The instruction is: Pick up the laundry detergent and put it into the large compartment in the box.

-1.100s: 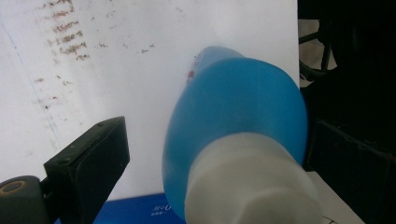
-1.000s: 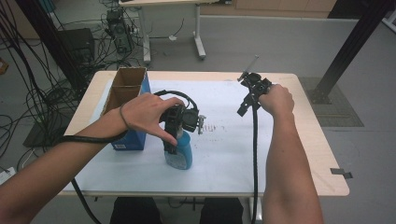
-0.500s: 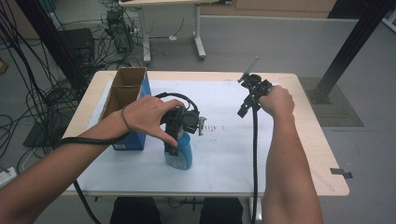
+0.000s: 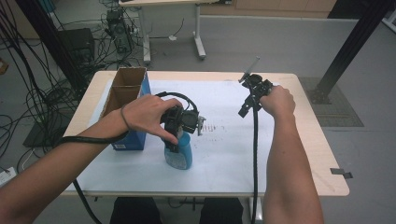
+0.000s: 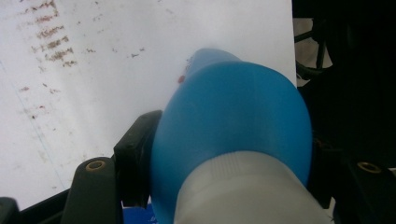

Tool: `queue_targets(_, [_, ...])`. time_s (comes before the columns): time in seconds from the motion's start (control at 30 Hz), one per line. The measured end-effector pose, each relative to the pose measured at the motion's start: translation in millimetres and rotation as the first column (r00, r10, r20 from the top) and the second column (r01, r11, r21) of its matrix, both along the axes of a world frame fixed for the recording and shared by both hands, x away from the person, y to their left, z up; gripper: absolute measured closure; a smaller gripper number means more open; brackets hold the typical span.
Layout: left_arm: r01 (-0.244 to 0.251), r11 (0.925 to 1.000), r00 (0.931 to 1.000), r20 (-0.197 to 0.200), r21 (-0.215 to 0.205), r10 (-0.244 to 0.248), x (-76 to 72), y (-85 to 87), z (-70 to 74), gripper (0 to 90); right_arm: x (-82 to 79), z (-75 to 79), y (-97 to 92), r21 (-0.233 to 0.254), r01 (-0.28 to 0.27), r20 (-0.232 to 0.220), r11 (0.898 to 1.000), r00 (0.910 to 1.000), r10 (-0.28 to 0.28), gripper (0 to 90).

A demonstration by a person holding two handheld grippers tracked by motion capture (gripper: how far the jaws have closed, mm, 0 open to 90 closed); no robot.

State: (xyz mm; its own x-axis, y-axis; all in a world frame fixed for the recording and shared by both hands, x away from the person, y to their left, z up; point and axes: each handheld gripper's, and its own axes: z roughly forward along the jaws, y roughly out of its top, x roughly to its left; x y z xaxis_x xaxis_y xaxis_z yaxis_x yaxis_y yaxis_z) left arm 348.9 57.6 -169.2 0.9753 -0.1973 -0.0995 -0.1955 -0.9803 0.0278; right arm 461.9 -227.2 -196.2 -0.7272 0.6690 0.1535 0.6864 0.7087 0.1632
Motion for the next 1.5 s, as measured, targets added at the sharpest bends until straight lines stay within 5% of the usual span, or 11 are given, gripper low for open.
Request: queue_targets(1.5, [-0.010, 0.9997, 0.9999, 0.011, 0.021, 0.010, -2.6, -4.8, -0.2, 35.5, 0.0, 1.2, 4.0, 0.009, -0.032, -0.002, 0.999, 0.9995, 0.032, 3.8])
